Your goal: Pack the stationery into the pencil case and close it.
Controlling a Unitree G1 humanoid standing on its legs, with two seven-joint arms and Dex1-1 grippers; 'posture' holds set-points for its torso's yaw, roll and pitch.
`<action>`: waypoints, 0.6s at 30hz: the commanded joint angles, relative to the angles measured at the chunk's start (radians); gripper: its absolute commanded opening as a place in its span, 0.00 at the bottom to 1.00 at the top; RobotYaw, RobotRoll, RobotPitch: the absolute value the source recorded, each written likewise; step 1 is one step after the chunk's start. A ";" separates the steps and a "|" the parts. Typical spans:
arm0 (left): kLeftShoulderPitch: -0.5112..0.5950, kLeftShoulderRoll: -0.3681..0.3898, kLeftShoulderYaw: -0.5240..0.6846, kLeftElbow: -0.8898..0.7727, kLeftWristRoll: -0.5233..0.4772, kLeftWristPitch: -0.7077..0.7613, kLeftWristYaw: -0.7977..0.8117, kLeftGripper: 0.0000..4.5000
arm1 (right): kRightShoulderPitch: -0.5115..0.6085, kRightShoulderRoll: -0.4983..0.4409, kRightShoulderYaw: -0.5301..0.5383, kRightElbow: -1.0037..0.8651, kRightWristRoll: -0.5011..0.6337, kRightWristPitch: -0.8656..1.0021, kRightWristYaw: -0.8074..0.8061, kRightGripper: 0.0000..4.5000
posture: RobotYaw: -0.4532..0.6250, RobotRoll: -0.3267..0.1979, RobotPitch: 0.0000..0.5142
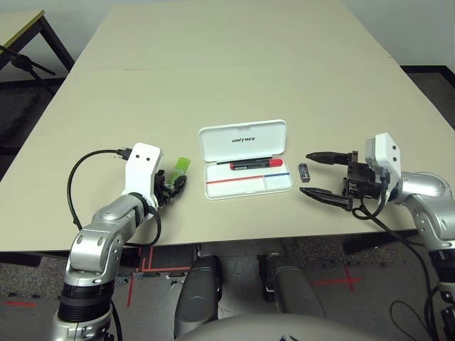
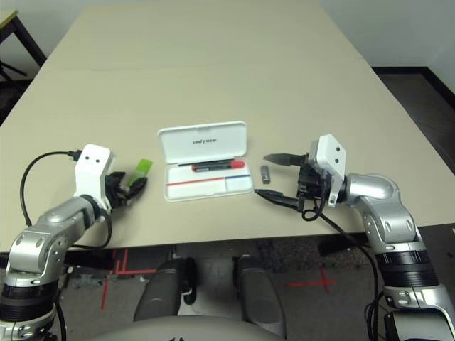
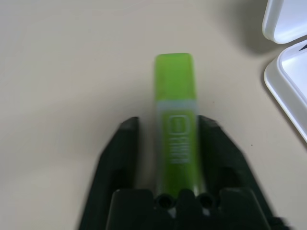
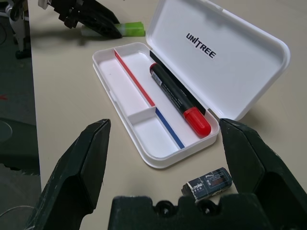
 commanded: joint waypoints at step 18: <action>-0.057 0.458 0.020 0.102 -0.198 -0.069 -0.590 0.25 | -0.016 0.013 0.024 0.038 -0.018 -0.033 -0.003 1.00 | 0.44 0.62 0.27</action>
